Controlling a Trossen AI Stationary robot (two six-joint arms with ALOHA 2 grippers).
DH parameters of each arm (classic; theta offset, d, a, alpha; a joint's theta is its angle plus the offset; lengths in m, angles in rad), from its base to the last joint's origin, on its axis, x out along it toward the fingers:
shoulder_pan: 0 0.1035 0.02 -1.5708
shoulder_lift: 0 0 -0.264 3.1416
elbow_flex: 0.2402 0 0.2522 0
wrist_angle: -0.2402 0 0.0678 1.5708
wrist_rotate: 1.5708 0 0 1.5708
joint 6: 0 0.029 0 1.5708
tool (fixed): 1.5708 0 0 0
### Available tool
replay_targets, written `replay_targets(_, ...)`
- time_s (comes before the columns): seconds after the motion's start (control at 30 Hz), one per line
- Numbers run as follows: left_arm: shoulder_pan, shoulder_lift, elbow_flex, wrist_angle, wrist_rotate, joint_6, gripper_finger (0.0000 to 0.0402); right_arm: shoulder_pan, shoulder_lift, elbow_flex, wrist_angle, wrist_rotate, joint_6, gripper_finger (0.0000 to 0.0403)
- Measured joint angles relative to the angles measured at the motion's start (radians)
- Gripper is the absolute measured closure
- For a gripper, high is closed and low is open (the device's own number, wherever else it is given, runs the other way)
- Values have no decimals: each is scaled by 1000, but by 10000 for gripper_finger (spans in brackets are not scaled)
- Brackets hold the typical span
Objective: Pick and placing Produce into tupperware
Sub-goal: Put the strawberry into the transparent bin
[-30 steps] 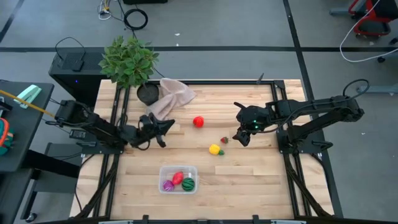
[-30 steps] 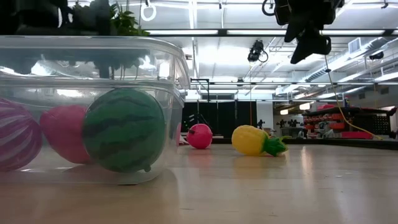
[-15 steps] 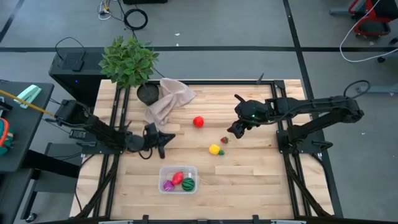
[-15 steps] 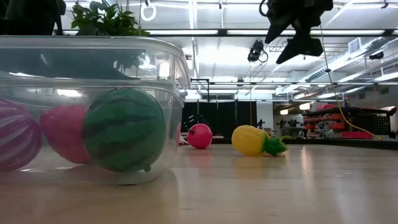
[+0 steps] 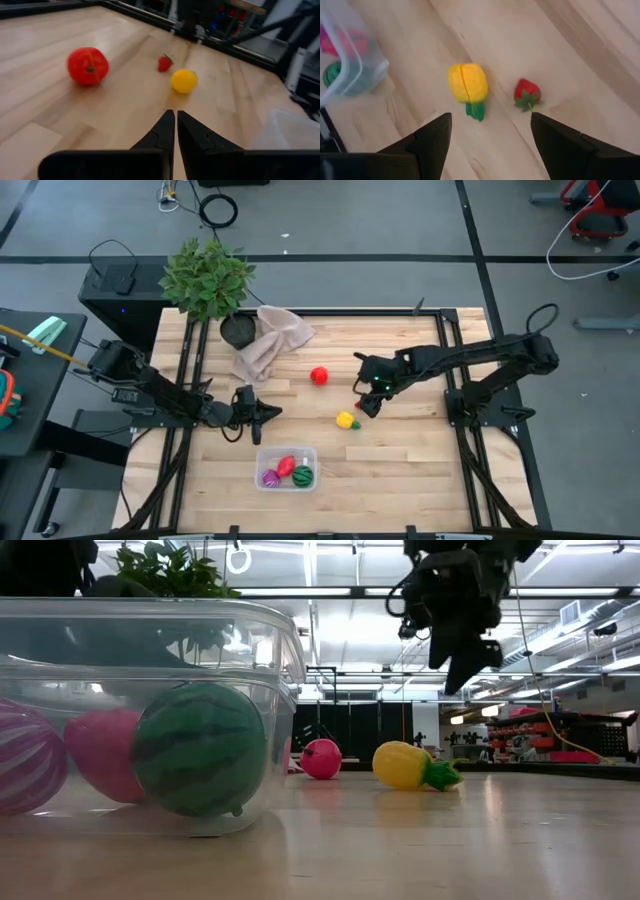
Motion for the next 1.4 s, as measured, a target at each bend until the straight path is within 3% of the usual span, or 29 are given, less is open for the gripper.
replay_targets(0.3, -16, 0, 0, -12, 6, 27, 390, -65, 170, 186, -200, 16, -291, 126)
replay_targets(0.73, -16, 0, 0, -30, 4, 26, 379, -115, 361, 222, -271, -17, -313, 106)
replay_targets(1.0, -11, 0, 0, -48, 3, 47, 392, -115, 402, 222, -272, -21, -316, 93)
replay_targets(1.4, -11, 0, 0, -49, 0, 53, 381, -123, 414, 222, -273, -31, -312, 96)
